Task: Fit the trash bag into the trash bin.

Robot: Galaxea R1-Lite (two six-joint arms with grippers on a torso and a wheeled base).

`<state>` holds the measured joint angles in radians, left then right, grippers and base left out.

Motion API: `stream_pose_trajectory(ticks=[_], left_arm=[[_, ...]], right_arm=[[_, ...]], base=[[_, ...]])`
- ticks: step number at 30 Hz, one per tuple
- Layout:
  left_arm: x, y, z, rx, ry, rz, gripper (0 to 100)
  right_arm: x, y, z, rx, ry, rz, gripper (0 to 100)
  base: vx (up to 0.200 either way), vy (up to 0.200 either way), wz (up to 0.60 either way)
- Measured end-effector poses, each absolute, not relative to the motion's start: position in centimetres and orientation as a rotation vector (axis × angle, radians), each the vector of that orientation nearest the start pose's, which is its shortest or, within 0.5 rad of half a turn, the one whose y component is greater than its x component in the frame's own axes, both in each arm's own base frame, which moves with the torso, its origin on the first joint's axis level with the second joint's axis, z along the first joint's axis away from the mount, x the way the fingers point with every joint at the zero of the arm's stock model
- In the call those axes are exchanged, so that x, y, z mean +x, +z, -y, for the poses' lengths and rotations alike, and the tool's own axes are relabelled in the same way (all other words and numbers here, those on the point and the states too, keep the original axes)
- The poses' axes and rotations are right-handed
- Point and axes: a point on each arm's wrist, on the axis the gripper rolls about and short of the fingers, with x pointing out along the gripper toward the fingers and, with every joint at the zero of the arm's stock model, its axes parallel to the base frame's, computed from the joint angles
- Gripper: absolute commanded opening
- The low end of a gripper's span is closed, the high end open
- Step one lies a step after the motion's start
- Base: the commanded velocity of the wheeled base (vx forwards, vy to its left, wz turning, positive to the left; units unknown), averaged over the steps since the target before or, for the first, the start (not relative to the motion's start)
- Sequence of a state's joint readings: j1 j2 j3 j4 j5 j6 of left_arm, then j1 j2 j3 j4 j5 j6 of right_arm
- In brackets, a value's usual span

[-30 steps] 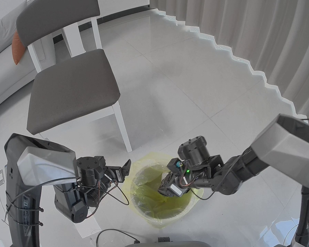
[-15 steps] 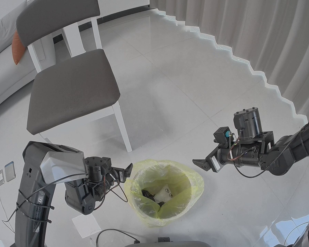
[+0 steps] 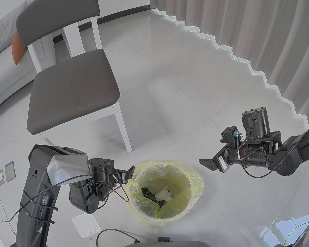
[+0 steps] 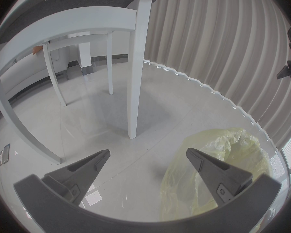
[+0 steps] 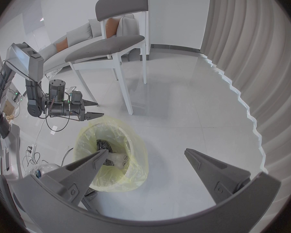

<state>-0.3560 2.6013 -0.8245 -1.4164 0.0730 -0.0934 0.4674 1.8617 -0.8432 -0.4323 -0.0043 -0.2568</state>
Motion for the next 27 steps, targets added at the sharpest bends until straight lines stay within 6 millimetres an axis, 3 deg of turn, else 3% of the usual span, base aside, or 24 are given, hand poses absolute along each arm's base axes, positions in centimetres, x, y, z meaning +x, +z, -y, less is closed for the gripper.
stream_pose_trajectory(ticks=[7,14,27], left_arm=[[37.7,-7.3,14.0,0.004,-0.272,-0.418,100],[38.0,-6.9,13.2,-0.006,-0.254,-0.393,100],[34.9,-5.0,9.2,-0.045,-0.188,-0.339,100]], right_arm=[[29.1,11.5,-14.3,-0.386,0.529,-0.543,100],[30.3,8.8,-14.6,-0.405,0.536,-0.612,100],[36.8,0.9,-15.4,-0.497,0.526,-0.791,100]], base=[[0.000,0.000,0.00],[0.000,0.000,0.00],[0.000,0.000,0.00]])
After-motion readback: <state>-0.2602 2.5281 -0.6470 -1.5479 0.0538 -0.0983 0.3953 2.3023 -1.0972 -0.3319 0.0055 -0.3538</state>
